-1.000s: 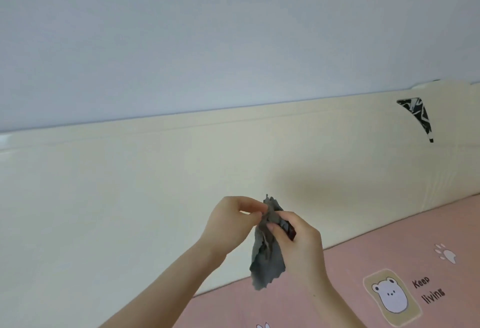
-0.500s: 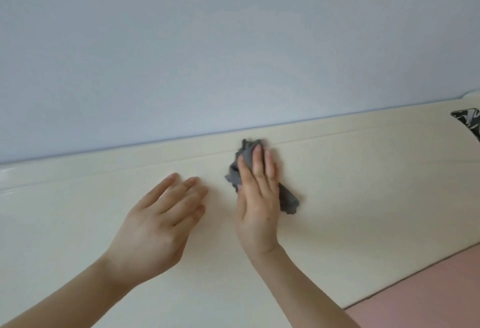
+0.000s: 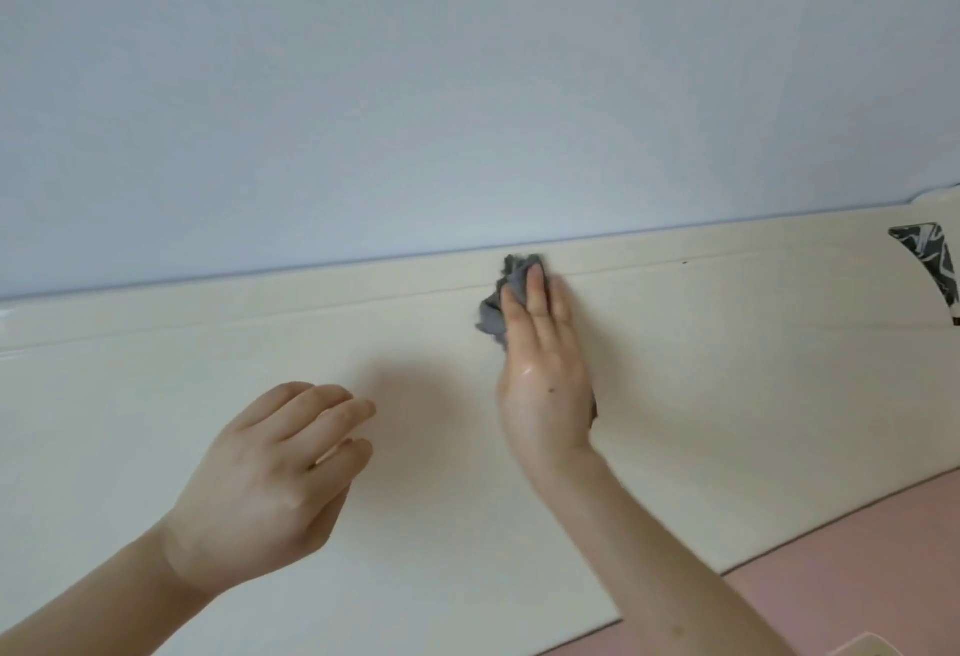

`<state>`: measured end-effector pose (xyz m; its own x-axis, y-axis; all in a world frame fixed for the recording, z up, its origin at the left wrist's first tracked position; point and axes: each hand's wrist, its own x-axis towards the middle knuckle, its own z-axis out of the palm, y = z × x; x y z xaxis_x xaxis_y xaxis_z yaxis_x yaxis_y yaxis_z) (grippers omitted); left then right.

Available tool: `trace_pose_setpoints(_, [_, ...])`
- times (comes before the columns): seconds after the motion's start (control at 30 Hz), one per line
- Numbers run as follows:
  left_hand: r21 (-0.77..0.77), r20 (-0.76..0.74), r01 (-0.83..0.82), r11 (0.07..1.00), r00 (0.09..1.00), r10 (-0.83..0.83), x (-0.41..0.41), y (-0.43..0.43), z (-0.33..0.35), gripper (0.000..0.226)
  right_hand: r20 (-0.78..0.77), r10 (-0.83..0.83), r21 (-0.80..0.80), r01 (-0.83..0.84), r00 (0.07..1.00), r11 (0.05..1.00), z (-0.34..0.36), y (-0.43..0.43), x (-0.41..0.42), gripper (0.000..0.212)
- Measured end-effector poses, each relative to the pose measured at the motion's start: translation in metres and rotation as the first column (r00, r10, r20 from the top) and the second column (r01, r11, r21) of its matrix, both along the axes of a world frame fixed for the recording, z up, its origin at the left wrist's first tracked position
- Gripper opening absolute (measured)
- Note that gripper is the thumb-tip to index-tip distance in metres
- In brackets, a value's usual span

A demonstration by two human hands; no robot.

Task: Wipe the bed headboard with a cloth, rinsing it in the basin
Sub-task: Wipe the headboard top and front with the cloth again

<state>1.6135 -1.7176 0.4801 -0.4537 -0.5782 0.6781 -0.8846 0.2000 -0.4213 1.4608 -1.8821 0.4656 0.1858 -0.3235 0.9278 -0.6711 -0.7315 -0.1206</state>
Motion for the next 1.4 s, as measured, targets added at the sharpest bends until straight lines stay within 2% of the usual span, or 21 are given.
trace_pose_setpoints(0.07, [-0.013, -0.023, -0.016, 1.000, 1.000, 0.016, 0.004, 0.009, 0.002, 0.020, 0.029, -0.073, 0.057, 0.071, 0.997, 0.996, 0.003, -0.028, -0.033, 0.042])
trace_pose_setpoints(0.13, [-0.035, -0.038, -0.036, 0.999, 0.999, 0.035, 0.007, 0.018, 0.002, 0.020, 0.124, -0.184, 0.244, 0.149, 0.975, 0.958, 0.014, -0.048, -0.058, 0.040])
trace_pose_setpoints(0.17, [-0.045, -0.044, -0.043, 0.998, 0.998, 0.041, 0.010, 0.022, 0.002, 0.020, 0.151, -0.222, 0.343, 0.160, 0.963, 0.926, 0.020, -0.051, -0.061, 0.040])
trace_pose_setpoints(0.23, [-0.055, -0.055, -0.050, 0.997, 0.997, 0.047, 0.015, 0.029, 0.001, 0.022, 0.186, -0.264, 0.405, 0.170, 0.947, 0.898, 0.030, -0.038, -0.045, 0.043])
trace_pose_setpoints(0.3, [-0.071, -0.075, -0.046, 0.996, 0.996, 0.041, 0.020, 0.033, 0.002, 0.017, 0.126, -0.203, 0.311, 0.156, 0.971, 0.938, 0.027, -0.012, -0.016, 0.048])
trace_pose_setpoints(0.4, [-0.100, -0.113, -0.045, 0.994, 0.993, 0.033, 0.026, 0.037, 0.006, 0.012, -0.050, -0.129, 0.052, 0.132, 0.990, 0.990, 0.015, 0.041, 0.043, 0.042])
trace_pose_setpoints(0.47, [-0.112, -0.144, -0.050, 0.992, 0.989, 0.034, 0.027, 0.040, 0.007, 0.014, -0.109, -0.060, 0.020, 0.063, 0.992, 0.998, 0.017, 0.063, 0.064, 0.038])
trace_pose_setpoints(0.6, [-0.114, -0.149, -0.068, 0.991, 0.988, 0.051, 0.030, 0.044, 0.006, 0.014, -0.168, 0.035, -0.091, -0.050, 0.985, 0.995, 0.014, 0.031, 0.028, 0.039])
trace_pose_setpoints(0.67, [-0.110, -0.154, -0.082, 0.991, 0.986, 0.064, 0.029, 0.044, 0.005, 0.018, -0.173, -0.011, -0.100, -0.006, 0.985, 0.995, 0.013, 0.000, -0.007, 0.044])
trace_pose_setpoints(0.73, [-0.114, -0.163, -0.095, 0.989, 0.984, 0.076, 0.024, 0.044, 0.006, 0.022, -0.131, -0.076, 0.047, 0.083, 0.989, 0.995, 0.016, -0.030, -0.039, 0.049])
trace_pose_setpoints(0.83, [-0.106, -0.165, -0.110, 0.988, 0.982, 0.091, 0.017, 0.049, 0.012, 0.026, 0.076, -0.143, 0.341, 0.109, 0.987, 0.934, 0.019, -0.059, -0.077, 0.051])
trace_pose_setpoints(0.93, [-0.101, -0.188, -0.133, 0.986, 0.976, 0.112, 0.013, 0.054, 0.018, 0.028, 0.435, -0.053, 0.508, -0.196, 0.899, 0.839, 0.047, -0.036, -0.090, 0.036])
trace_pose_setpoints(1.0, [-0.095, -0.225, -0.156, 0.983, 0.965, 0.131, 0.013, 0.060, 0.019, 0.028, 0.756, 0.013, 0.458, -0.544, 0.654, 0.703, 0.065, -0.003, -0.094, 0.029])
trace_pose_setpoints(1.03, [-0.090, -0.241, -0.166, 0.982, 0.960, 0.140, 0.013, 0.064, 0.019, 0.028, 0.867, 0.029, 0.391, -0.715, 0.498, 0.579, 0.068, 0.013, -0.095, 0.029])
trace_pose_setpoints(1.1, [-0.080, -0.253, -0.180, 0.981, 0.955, 0.154, 0.014, 0.073, 0.017, 0.028, 0.964, -0.006, 0.255, -0.925, 0.265, 0.281, 0.067, 0.035, -0.096, 0.032])
trace_pose_setpoints(1.13, [-0.074, -0.255, -0.186, 0.980, 0.953, 0.162, 0.015, 0.079, 0.017, 0.028, 0.976, -0.047, 0.218, -0.961, 0.213, 0.172, 0.064, 0.042, -0.095, 0.033])
trace_pose_setpoints(1.2, [-0.068, -0.268, -0.205, 0.977, 0.947, 0.180, 0.017, 0.091, 0.017, 0.028, 0.980, -0.073, 0.190, -0.981, 0.186, 0.049, 0.062, 0.053, -0.088, 0.031])
trace_pose_setpoints(1.23, [-0.069, -0.276, -0.215, 0.974, 0.943, 0.188, 0.019, 0.097, 0.017, 0.028, 0.978, -0.065, 0.199, -0.979, 0.196, 0.034, 0.064, 0.059, -0.082, 0.029])
trace_pose_setpoints(1.27, [-0.073, -0.283, -0.225, 0.972, 0.939, 0.196, 0.021, 0.103, 0.017, 0.029, 0.970, -0.053, 0.240, -0.968, 0.236, 0.080, 0.064, 0.062, -0.075, 0.027])
trace_pose_setpoints(1.3, [-0.075, -0.287, -0.236, 0.969, 0.936, 0.205, 0.024, 0.109, 0.017, 0.028, 0.951, -0.036, 0.307, -0.935, 0.306, 0.177, 0.064, 0.063, -0.069, 0.024])
trace_pose_setpoints(1.4, [-0.078, -0.308, -0.282, 0.956, 0.919, 0.246, 0.036, 0.128, 0.018, 0.028, 0.778, -0.022, 0.507, -0.607, 0.628, 0.612, 0.062, 0.046, -0.050, 0.022])
